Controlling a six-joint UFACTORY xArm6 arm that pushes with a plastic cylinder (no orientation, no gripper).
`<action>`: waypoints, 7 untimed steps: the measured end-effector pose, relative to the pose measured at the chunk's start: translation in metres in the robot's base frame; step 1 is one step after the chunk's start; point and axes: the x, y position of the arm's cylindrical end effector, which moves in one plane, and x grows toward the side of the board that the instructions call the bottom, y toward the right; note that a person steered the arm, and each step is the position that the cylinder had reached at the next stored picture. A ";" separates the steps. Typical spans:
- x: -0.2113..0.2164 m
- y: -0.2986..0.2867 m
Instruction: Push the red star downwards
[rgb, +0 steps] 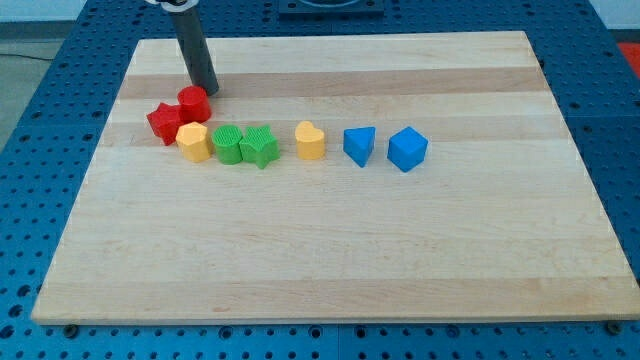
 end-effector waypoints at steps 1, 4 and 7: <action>0.026 0.024; 0.032 -0.035; 0.069 -0.052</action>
